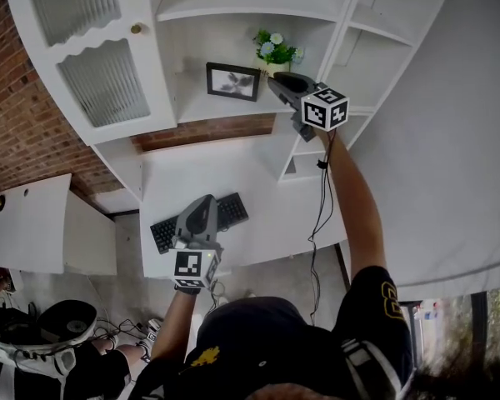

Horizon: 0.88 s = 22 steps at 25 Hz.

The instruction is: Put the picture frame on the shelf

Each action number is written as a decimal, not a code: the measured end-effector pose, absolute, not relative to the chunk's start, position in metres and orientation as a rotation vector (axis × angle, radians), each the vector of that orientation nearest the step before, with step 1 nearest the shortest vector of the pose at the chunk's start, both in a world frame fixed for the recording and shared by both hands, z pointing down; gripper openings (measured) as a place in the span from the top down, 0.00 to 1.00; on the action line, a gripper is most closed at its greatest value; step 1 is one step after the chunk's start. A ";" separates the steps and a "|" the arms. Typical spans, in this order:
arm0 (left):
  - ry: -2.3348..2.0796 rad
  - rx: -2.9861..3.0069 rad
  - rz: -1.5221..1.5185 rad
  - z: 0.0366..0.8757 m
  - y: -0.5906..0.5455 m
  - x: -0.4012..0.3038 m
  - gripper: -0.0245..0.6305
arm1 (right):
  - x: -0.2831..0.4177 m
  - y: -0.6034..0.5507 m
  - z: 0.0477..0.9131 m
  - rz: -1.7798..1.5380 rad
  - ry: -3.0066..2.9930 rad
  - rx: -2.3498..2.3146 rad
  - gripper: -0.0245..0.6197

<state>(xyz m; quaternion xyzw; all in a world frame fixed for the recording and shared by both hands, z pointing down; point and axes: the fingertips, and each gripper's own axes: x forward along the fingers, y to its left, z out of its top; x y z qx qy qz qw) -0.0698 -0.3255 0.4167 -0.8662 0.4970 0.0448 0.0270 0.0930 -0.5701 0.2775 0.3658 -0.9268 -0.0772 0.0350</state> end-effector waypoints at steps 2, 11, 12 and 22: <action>1.531 -2.676 0.138 0.417 -0.325 -0.069 0.93 | 0.100 -0.559 0.282 -0.234 -2.846 1.166 0.84; 1.598 -2.635 0.138 0.419 -0.334 -0.086 0.93 | 0.132 -0.503 0.310 -0.209 -2.830 1.342 0.89; 1.604 -2.629 0.134 0.419 -0.334 -0.089 0.93 | 0.132 -0.494 0.314 -0.206 -2.838 1.342 0.89; 1.638 -2.597 0.098 0.422 -0.337 -0.096 0.93 | 0.130 -0.423 0.322 -0.246 -2.876 1.416 0.91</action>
